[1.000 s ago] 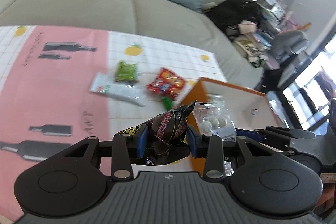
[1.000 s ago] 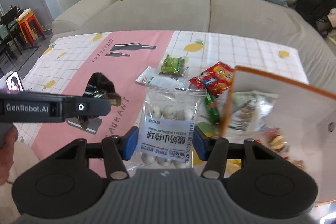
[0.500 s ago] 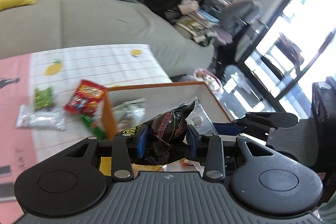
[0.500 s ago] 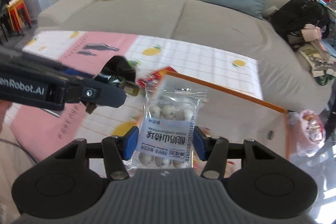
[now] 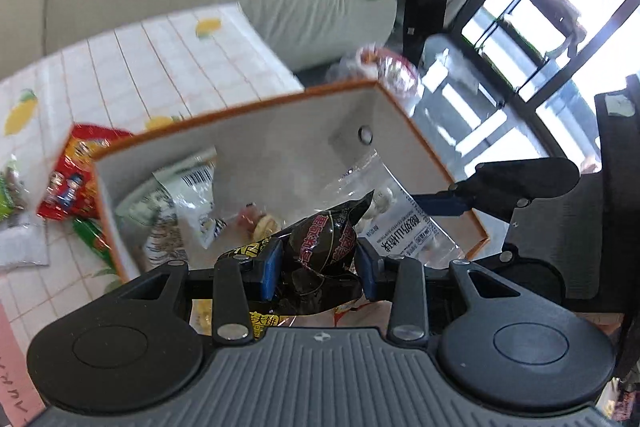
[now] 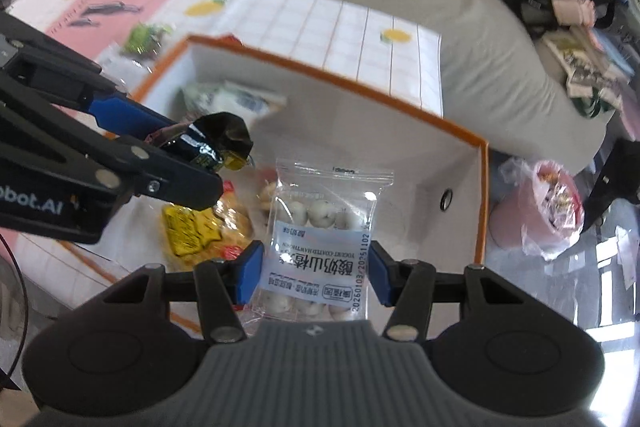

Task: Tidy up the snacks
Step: 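Carry both held bags over the orange box, then lower both bags into the orange box and open both grippers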

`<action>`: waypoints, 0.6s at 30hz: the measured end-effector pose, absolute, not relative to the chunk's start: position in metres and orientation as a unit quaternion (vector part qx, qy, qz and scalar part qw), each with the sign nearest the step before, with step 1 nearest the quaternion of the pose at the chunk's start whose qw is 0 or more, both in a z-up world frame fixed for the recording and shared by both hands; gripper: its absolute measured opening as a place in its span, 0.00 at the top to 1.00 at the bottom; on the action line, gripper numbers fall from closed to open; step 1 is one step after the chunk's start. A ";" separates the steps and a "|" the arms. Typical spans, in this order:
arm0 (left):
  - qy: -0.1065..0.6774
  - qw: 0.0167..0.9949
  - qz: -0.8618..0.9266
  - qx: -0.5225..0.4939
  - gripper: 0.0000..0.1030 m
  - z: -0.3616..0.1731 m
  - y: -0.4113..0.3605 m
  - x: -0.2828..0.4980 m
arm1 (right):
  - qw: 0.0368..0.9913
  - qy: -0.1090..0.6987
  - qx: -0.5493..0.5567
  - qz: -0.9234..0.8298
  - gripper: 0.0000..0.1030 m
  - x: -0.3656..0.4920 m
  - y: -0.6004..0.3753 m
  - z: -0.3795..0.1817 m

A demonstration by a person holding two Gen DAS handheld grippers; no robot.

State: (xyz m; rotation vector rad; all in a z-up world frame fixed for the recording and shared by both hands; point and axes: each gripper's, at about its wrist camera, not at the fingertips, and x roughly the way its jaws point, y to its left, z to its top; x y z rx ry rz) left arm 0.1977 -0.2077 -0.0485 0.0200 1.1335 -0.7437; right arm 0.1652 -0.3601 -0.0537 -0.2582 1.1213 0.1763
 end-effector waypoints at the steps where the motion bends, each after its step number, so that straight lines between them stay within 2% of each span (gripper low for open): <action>1: 0.532 0.774 -0.343 0.015 0.58 -0.053 -0.211 0.202 | 0.831 0.535 -0.125 0.085 0.48 0.169 -0.362 -0.060; 11: 0.577 0.743 -0.338 0.035 0.58 -0.093 -0.230 0.225 | 0.792 0.580 -0.158 0.108 0.48 0.200 -0.364 -0.099; 18: 0.593 0.736 -0.322 0.048 0.58 -0.113 -0.231 0.229 | 0.790 0.580 -0.165 0.113 0.46 0.212 -0.363 -0.106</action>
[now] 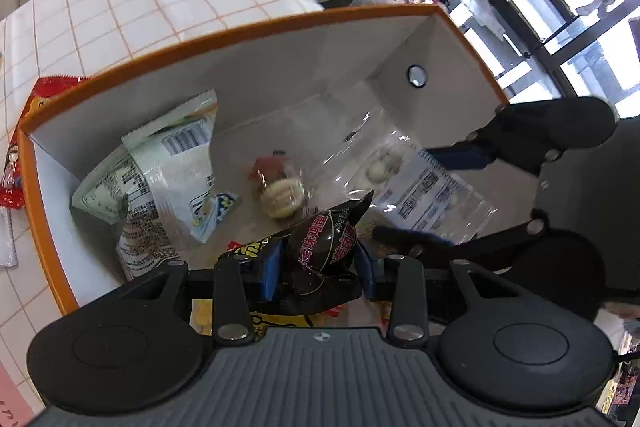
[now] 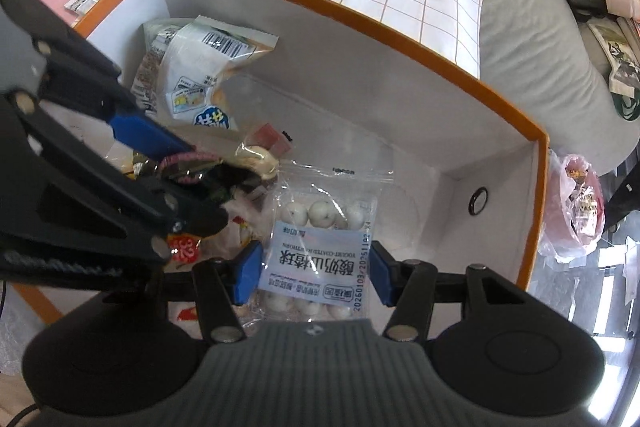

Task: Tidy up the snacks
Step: 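Lower both bags into the orange box and open both grippers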

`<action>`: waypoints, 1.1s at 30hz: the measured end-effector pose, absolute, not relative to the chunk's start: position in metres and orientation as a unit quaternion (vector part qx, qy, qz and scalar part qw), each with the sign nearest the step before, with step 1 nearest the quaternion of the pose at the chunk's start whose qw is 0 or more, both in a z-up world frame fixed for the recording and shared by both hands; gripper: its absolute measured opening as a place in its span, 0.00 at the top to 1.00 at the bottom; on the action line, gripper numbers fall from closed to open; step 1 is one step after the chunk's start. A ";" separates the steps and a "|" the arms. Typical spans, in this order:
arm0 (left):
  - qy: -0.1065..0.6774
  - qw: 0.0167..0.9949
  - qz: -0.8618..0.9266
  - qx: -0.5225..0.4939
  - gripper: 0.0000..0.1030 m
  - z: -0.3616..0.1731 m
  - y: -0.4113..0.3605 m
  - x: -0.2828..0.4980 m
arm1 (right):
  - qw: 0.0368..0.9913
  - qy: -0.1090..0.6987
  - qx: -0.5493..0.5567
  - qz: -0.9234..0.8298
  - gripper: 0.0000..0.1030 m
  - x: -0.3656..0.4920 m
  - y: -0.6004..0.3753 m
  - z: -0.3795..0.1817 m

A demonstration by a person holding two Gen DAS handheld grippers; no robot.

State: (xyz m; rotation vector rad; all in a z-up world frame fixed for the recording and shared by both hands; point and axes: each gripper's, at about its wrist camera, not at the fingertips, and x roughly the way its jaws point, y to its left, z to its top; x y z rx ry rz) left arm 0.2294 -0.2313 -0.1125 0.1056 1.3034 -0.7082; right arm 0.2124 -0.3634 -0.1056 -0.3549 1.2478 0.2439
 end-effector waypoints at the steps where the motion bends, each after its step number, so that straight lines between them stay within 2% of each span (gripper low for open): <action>1: 0.593 0.737 -0.319 0.048 0.58 -0.114 -0.230 0.230 | 0.790 0.579 -0.167 0.113 0.46 0.214 -0.363 -0.106; 16: 0.610 0.731 -0.299 0.063 0.59 -0.126 -0.227 0.243 | 0.772 0.589 -0.203 0.123 0.45 0.230 -0.361 -0.127; 28: 0.610 0.733 -0.293 0.068 0.52 -0.133 -0.231 0.248 | 0.770 0.586 -0.220 0.120 0.43 0.224 -0.357 -0.127; 31: 0.609 0.733 -0.295 0.069 0.46 -0.132 -0.232 0.248 | 0.770 0.587 -0.221 0.119 0.43 0.224 -0.356 -0.127; 32: 0.609 0.733 -0.296 0.068 0.41 -0.131 -0.231 0.248 | 0.770 0.587 -0.221 0.119 0.43 0.224 -0.356 -0.127; 33: 0.607 0.735 -0.294 0.070 0.30 -0.130 -0.231 0.248 | 0.770 0.587 -0.221 0.119 0.43 0.224 -0.356 -0.126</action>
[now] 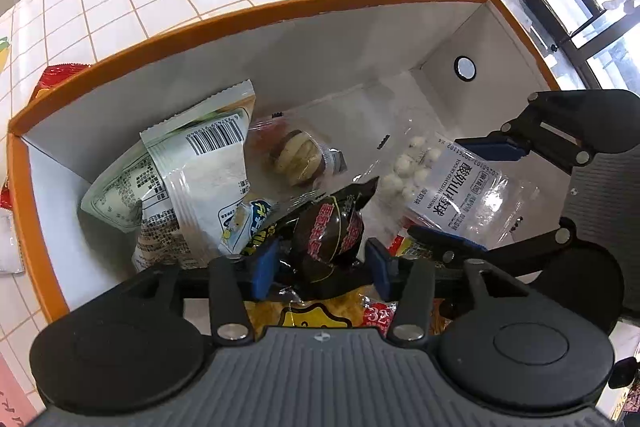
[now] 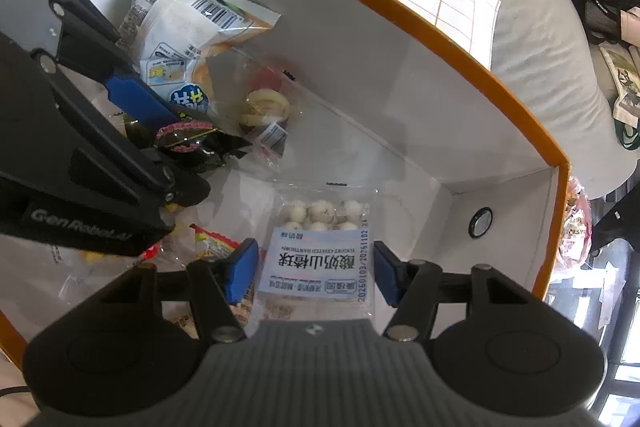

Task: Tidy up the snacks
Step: 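Lower both bags into the orange box and open both grippers, then withdraw both grippers from the box toward the remaining snacks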

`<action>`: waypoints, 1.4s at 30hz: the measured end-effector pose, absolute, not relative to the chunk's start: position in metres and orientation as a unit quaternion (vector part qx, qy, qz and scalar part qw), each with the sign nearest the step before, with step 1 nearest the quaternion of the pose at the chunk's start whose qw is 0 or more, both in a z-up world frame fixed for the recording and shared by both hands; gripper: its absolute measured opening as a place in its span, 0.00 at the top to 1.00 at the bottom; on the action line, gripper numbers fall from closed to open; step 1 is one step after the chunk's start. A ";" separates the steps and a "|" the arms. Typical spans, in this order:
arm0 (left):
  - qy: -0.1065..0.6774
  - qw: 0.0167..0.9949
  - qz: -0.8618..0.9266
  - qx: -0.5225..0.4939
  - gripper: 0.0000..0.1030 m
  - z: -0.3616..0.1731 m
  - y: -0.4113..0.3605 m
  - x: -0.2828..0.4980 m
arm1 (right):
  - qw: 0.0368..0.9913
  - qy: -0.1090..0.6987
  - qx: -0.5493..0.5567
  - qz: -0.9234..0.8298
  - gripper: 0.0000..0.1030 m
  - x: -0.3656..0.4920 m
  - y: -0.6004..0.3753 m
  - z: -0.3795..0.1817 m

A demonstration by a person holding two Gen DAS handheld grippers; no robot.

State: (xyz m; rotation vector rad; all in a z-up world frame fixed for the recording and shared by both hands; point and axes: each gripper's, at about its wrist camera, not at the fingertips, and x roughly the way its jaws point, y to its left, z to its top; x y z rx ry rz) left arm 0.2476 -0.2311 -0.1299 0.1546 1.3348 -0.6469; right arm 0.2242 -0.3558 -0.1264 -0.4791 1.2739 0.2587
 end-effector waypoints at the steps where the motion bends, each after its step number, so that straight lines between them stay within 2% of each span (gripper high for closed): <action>1: 0.608 0.736 -0.289 0.075 0.26 -0.129 -0.231 0.247 | 0.769 0.588 -0.221 0.119 0.42 0.224 -0.356 -0.126; 6: 0.595 0.745 -0.293 0.075 0.22 -0.117 -0.225 0.242 | 0.769 0.590 -0.216 0.117 0.36 0.224 -0.356 -0.120; 10: 0.581 0.753 -0.299 0.080 0.21 -0.103 -0.220 0.232 | 0.774 0.587 -0.212 0.109 0.24 0.220 -0.358 -0.111; 16: 0.551 0.772 -0.308 0.072 0.21 -0.074 -0.204 0.216 | 0.779 0.585 -0.205 0.095 0.11 0.200 -0.354 -0.095; 26: 0.499 0.810 -0.303 0.059 0.21 -0.028 -0.174 0.187 | 0.813 0.556 -0.167 0.039 0.11 0.165 -0.348 -0.064; 34: 0.463 0.836 -0.289 0.053 0.21 -0.011 -0.135 0.160 | 0.884 0.459 -0.086 0.016 0.12 0.125 -0.323 -0.031; 42: 0.443 0.853 -0.271 0.050 0.21 -0.006 -0.087 0.141 | 0.918 0.391 -0.049 0.030 0.17 0.102 -0.268 -0.029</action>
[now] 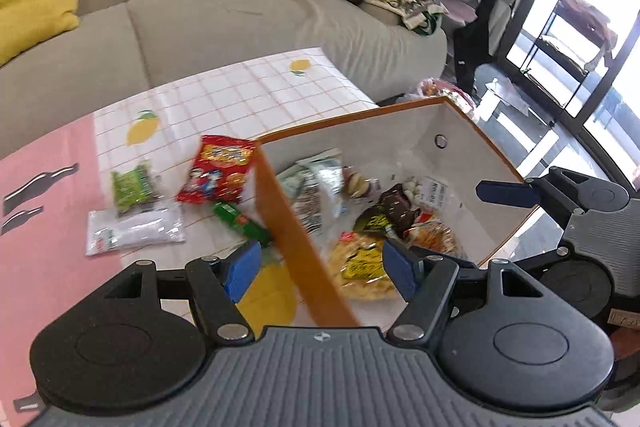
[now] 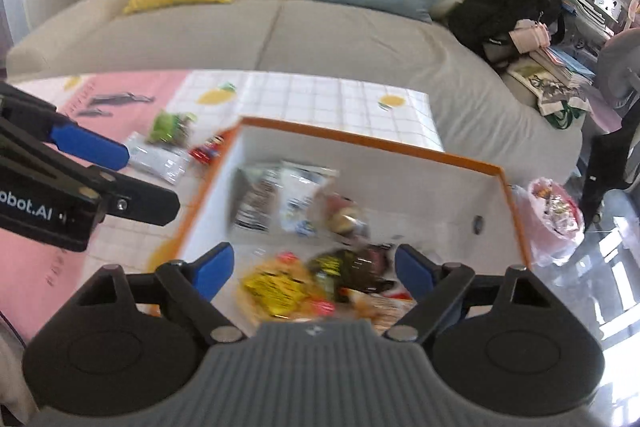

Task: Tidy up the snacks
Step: 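Withdraw both grippers from the box toward the remaining snacks, then grasp the white wrapper bar with the left gripper while the right gripper reaches the green sausage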

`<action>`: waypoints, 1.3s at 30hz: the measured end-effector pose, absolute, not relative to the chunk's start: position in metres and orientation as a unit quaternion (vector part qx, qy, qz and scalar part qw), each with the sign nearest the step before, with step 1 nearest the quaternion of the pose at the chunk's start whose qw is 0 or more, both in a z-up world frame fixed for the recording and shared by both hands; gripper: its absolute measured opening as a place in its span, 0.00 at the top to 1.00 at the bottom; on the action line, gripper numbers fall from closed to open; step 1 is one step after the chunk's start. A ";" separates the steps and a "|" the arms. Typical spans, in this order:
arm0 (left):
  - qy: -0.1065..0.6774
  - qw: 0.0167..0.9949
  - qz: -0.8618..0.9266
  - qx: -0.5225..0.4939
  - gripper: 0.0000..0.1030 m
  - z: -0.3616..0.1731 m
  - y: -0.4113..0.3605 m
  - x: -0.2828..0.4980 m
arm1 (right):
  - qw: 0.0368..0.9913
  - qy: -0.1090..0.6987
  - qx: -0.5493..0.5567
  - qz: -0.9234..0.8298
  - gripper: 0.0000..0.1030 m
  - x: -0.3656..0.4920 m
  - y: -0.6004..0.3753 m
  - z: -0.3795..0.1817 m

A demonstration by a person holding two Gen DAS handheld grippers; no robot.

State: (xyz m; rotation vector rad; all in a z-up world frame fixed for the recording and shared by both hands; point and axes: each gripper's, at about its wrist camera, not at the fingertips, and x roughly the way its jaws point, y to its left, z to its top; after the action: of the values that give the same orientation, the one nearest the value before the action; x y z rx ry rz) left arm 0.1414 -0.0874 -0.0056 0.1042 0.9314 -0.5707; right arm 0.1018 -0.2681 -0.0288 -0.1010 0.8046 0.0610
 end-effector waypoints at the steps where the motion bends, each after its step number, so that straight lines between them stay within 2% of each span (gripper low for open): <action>1: 0.441 0.856 -0.266 0.049 0.21 -0.006 -0.080 0.140 | 0.921 0.385 -0.048 0.029 0.18 0.100 -0.262 -0.029; 5: 0.439 0.864 -0.243 0.047 0.23 -0.012 -0.052 0.136 | 0.929 0.367 -0.037 0.026 0.18 0.095 -0.238 -0.031; 9: 0.442 0.868 -0.224 0.047 0.24 -0.020 -0.024 0.133 | 0.930 0.365 -0.028 0.036 0.22 0.095 -0.217 -0.035; 18: 0.443 0.866 -0.221 0.072 0.25 -0.041 0.023 0.131 | 0.922 0.354 -0.109 0.115 0.32 0.108 -0.170 -0.039; 23: 0.444 0.861 -0.236 0.072 0.25 -0.050 0.044 0.141 | 0.901 0.372 -0.160 0.155 0.38 0.131 -0.155 -0.047; 29: 0.439 0.854 -0.269 0.075 0.26 -0.056 0.055 0.165 | 0.864 0.408 -0.219 0.200 0.41 0.169 -0.148 -0.055; 33: 0.430 0.849 -0.289 0.104 0.26 -0.065 0.051 0.185 | 0.838 0.432 -0.253 0.217 0.44 0.202 -0.146 -0.057; 39: 0.428 0.829 -0.315 0.174 0.26 -0.089 0.044 0.223 | 0.796 0.474 -0.290 0.241 0.44 0.250 -0.133 -0.073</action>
State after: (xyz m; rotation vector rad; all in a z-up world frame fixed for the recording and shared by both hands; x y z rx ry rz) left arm 0.2235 0.0443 -0.0887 0.3691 0.9079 -0.6675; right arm 0.2502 -0.1330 -0.0729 -0.6241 1.0182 0.5179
